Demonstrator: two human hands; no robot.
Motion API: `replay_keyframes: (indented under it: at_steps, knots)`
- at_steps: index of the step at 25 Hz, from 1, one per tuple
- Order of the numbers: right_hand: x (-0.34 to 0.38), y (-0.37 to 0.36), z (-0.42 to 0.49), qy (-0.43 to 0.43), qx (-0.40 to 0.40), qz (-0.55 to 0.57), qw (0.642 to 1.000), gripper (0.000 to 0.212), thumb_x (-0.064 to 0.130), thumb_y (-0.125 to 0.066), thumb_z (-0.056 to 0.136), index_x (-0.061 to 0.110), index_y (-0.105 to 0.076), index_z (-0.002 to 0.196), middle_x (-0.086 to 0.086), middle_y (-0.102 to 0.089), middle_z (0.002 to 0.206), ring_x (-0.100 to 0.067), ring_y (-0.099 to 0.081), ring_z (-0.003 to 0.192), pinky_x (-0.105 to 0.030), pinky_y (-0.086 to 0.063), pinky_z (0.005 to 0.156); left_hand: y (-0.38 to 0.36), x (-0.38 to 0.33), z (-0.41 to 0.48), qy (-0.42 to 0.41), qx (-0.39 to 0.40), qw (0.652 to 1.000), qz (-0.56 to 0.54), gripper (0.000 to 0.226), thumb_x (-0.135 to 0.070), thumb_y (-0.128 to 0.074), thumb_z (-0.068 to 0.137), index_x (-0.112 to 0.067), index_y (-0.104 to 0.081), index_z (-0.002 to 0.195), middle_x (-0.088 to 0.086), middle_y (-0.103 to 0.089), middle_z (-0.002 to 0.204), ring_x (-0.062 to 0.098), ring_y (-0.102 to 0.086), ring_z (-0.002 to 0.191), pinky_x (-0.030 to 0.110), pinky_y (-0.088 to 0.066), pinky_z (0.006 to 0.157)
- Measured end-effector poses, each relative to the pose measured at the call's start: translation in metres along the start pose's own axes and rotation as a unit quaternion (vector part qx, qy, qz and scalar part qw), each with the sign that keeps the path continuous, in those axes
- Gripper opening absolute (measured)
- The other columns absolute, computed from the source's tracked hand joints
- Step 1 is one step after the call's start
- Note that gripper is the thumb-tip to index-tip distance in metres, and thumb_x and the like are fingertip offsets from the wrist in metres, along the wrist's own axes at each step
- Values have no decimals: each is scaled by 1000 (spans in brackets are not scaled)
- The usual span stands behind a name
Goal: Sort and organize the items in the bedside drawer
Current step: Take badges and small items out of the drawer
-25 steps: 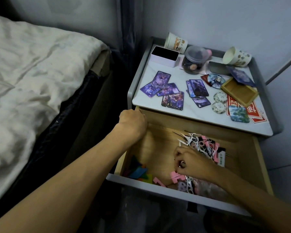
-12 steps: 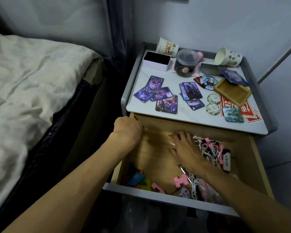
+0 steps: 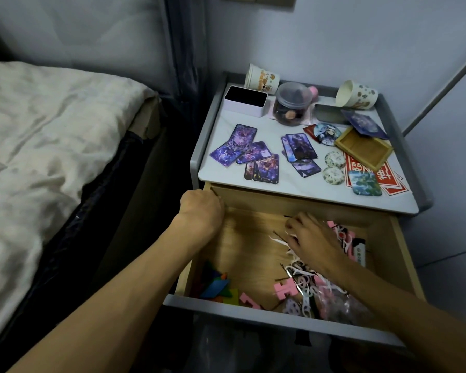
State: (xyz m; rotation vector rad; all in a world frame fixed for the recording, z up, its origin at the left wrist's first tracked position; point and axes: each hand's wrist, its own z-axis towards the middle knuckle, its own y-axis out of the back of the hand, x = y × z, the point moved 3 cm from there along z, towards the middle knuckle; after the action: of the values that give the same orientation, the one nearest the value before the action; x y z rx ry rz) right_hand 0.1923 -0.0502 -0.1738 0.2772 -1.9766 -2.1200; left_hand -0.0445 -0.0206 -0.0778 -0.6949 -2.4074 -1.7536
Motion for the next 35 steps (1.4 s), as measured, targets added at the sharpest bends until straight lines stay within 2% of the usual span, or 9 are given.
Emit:
replay_keyframes:
  at_steps: [4, 8, 13, 16, 19, 24, 26, 29, 35]
  knots:
    - [15, -9, 6, -59, -1, -45, 997, 41, 32, -77, 76, 1, -70, 102, -14, -68, 92, -31, -67, 82, -36, -56, 68, 0, 1, 0, -2, -7, 1000, -1, 23, -14, -42, 102, -15, -63, 112, 4, -63, 100, 20, -63, 94, 28, -41, 67]
    - [7, -26, -1, -52, 32, 0, 998, 41, 29, -64, 89, 0, -63, 118, -17, -60, 111, -34, -57, 104, -43, -52, 91, -2, 1, 2, 0, 3, 1000, -2, 21, -16, -43, 102, -16, -63, 109, 1, -51, 82, 17, -61, 84, 26, -39, 63]
    - [-4, -11, -3, -53, 17, 87, 995, 18, 25, -63, 92, 9, -67, 100, -7, -61, 102, -27, -56, 100, -38, -47, 87, -1, 1, 2, 2, 3, 1000, -12, 22, -16, -42, 102, -15, -63, 110, 1, -52, 85, 17, -61, 85, 27, -40, 65]
    - [10, -11, 0, -1, 43, 113, 993, 32, 43, -62, 90, 16, -64, 107, -2, -56, 108, -20, -51, 106, -38, -46, 91, 1, 1, 0, 7, 6, 1000, -8, 21, -17, -43, 102, -15, -63, 110, 1, -50, 83, 16, -52, 77, 27, -39, 65]
    - [25, -17, 3, 33, 99, 106, 989, 38, 54, -62, 86, 24, -61, 109, 4, -50, 112, -14, -42, 110, -34, -40, 93, 3, 1, -3, 1, 6, 1000, -7, 21, -16, -44, 101, -14, -61, 113, 3, -52, 87, 18, -56, 84, 28, -38, 66]
    - [11, -13, -3, 69, 126, 106, 984, 18, 36, -65, 90, 18, -63, 92, 4, -57, 98, -15, -51, 98, -26, -32, 80, 3, 2, -5, 2, 8, 1000, -13, 22, -13, -46, 99, -13, -61, 116, 4, -58, 100, 20, -60, 93, 28, -39, 66]
    - [3, -11, -6, 65, 143, 100, 982, 17, 34, -66, 89, 18, -63, 91, 4, -57, 97, -15, -53, 98, -27, -37, 82, 2, 0, -8, 7, 8, 1000, -28, 23, -11, -46, 99, -13, -61, 117, 4, -57, 98, 20, -62, 97, 28, -40, 66]
    - [-1, -9, -7, 67, 152, 93, 982, 19, 36, -68, 88, 18, -64, 89, 4, -58, 96, -16, -54, 97, -30, -42, 87, -1, -3, -15, 7, 0, 999, -37, 26, -9, -44, 100, -12, -58, 122, 6, -62, 113, 23, -61, 106, 29, -46, 73]
    - [5, 12, -9, 75, 109, 105, 986, 21, 37, -70, 86, 20, -65, 96, 5, -57, 102, -12, -50, 103, -28, -38, 89, -1, -2, -16, 12, 22, 997, -66, 25, -11, -45, 99, -11, -58, 120, 7, -62, 113, 23, -62, 103, 30, -49, 78]
